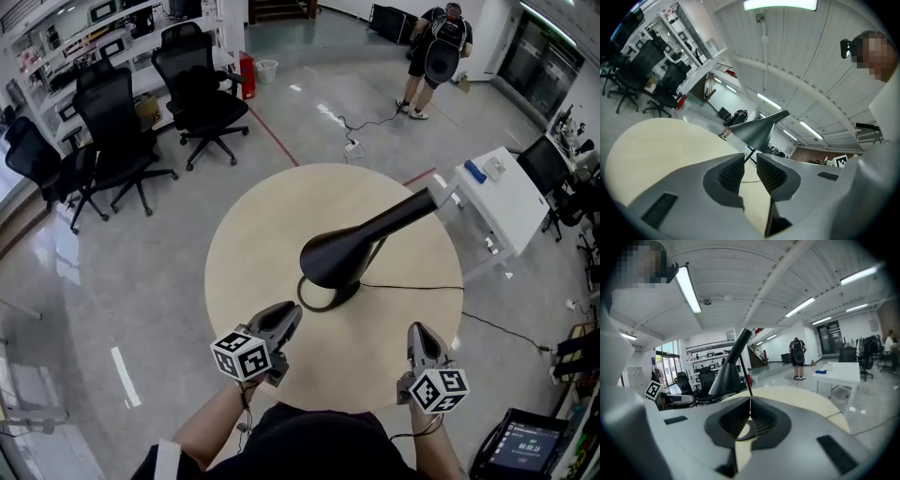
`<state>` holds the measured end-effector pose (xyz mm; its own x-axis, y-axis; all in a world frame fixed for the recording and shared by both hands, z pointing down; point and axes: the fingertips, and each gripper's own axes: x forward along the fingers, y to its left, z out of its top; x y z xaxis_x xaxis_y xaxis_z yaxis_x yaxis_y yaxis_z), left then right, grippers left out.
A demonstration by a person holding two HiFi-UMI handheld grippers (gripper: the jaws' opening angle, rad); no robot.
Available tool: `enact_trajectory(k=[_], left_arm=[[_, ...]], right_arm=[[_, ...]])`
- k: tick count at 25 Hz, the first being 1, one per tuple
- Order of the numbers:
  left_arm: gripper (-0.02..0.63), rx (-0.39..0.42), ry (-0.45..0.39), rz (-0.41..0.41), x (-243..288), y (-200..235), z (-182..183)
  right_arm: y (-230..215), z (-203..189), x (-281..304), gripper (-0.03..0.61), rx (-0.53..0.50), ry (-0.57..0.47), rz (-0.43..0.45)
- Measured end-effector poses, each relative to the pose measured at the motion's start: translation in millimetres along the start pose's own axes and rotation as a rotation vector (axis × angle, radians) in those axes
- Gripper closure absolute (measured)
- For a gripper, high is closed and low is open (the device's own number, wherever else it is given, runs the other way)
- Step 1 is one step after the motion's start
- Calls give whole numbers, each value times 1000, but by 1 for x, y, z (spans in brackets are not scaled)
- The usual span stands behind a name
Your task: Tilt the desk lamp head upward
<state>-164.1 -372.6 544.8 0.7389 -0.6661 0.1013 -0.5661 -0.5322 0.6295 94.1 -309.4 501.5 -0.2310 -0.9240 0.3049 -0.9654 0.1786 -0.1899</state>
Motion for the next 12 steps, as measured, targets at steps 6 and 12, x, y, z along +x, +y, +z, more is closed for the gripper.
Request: enact_trajectory(k=[6,12], left_arm=[[549,7,-42,10,14,-3,22],[549,58,-67,72,20,-13,39]], right_arm=[[-15,79,20,574,-54,-141,26],[-11,139,57,574,-93,-190,105]])
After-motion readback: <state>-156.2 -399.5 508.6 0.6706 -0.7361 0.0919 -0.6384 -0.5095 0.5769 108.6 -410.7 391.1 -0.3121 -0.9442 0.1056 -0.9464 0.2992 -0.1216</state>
